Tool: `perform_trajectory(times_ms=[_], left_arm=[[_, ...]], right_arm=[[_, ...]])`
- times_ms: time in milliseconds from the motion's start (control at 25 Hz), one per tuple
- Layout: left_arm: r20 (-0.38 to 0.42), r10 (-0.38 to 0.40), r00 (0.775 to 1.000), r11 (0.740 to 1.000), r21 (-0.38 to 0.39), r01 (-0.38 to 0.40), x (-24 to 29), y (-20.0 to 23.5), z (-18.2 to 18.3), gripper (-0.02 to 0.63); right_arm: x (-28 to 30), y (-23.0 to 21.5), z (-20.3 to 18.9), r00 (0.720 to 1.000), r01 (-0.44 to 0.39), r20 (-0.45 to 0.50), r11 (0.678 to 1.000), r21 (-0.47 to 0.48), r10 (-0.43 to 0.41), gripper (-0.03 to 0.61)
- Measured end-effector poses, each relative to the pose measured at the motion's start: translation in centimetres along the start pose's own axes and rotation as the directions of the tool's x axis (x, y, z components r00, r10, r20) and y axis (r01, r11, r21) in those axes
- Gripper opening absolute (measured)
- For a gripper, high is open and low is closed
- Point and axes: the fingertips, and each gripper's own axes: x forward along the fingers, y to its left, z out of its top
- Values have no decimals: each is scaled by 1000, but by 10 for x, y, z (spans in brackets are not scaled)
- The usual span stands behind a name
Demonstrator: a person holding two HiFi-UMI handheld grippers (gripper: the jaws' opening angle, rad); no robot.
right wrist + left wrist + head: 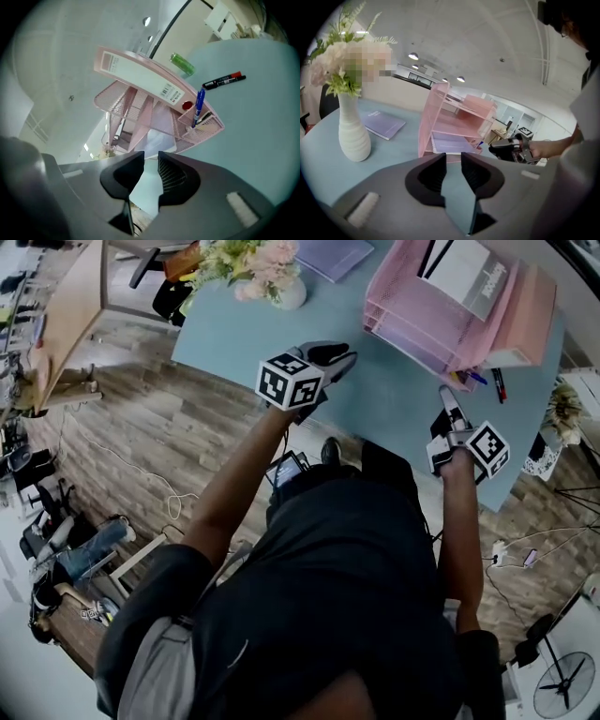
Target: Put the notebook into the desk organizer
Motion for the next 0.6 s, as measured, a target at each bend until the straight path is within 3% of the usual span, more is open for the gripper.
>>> perform_trajectory(times_ms=[360, 480, 600], left_arm=[[33, -46, 998, 993, 110, 42, -48, -31, 17, 155], [59, -51, 997, 990, 138, 43, -68, -40, 28, 155], [94, -56, 994, 985, 165, 40, -88, -50, 40, 155]], right_arm=[[-37, 74, 0, 994, -92, 40, 971, -221, 104, 72], [-49, 116, -6, 985, -154, 22, 924, -351, 173, 72], [-61, 157, -15, 980, -178, -12, 848, -498, 199, 72]])
